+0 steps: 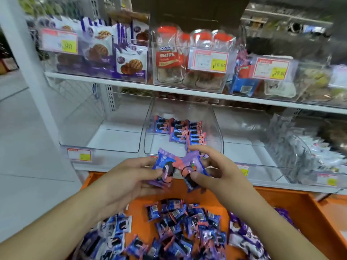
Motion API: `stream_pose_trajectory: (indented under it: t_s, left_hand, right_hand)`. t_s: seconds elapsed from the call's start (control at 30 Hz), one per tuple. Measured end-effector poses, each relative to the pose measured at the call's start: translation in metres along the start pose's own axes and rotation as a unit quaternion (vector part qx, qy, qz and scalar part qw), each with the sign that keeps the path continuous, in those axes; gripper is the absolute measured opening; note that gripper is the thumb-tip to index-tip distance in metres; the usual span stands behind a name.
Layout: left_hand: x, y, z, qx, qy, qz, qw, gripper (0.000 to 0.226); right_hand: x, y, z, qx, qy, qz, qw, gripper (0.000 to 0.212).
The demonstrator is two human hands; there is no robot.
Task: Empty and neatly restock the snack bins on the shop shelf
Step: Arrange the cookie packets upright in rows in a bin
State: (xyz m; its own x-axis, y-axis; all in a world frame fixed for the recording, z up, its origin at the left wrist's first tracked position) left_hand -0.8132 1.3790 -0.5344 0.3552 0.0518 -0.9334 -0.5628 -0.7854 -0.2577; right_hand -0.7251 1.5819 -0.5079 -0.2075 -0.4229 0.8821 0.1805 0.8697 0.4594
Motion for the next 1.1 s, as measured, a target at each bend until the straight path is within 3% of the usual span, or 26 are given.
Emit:
stream_pose_trajectory:
  t_s: [0.1,0.2,0.3,0.47,0.63,0.93,1.1]
  left_hand:
    - [-0.005,0.002,0.006,-0.011,-0.007,-0.003,1.0,0.028]
    - [-0.009,0.005,0.014,-0.031,-0.014,0.006,0.999,0.014]
    - [-0.012,0.007,0.021,-0.045,-0.026,0.052,0.997,0.006]
    - [-0.019,0.011,0.022,-0.049,-0.043,0.084,0.994,0.042]
    - [-0.026,0.018,0.019,-0.056,-0.062,0.134,0.987,0.047]
    - [-0.033,0.048,0.024,-0.113,-0.096,0.175,0.973,0.035]
    - [-0.04,0.059,0.032,-0.122,-0.099,0.157,0.975,0.033]
  right_hand:
    - [-0.012,0.007,0.014,-0.03,-0.026,0.079,0.996,0.028]
    - [-0.02,0.01,0.025,-0.034,-0.057,0.172,0.983,0.027]
    - [-0.02,0.01,0.031,-0.037,-0.059,0.171,0.983,0.032]
    - [-0.016,0.006,0.035,-0.031,-0.04,0.201,0.978,0.049]
    - [-0.016,0.002,0.034,-0.004,-0.037,0.231,0.972,0.036]
    - [-0.011,0.001,0.045,-0.07,-0.004,0.01,0.998,0.037]
    - [0.008,-0.008,0.11,-0.107,0.025,-0.084,0.99,0.042]
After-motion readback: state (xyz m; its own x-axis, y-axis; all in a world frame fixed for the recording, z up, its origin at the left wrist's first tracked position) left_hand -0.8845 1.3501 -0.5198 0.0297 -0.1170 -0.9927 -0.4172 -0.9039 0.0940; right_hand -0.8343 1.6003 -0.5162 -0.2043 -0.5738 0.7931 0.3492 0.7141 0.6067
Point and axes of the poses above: each hand's wrist, its own z-axis towards the middle knuckle, its own y-axis out of the back of the hand, x = y × z, the point moved 5 cm from there along z, towards the middle knuckle, and after that the axes turned 7 degrees about -y, right-handed, at the moved point
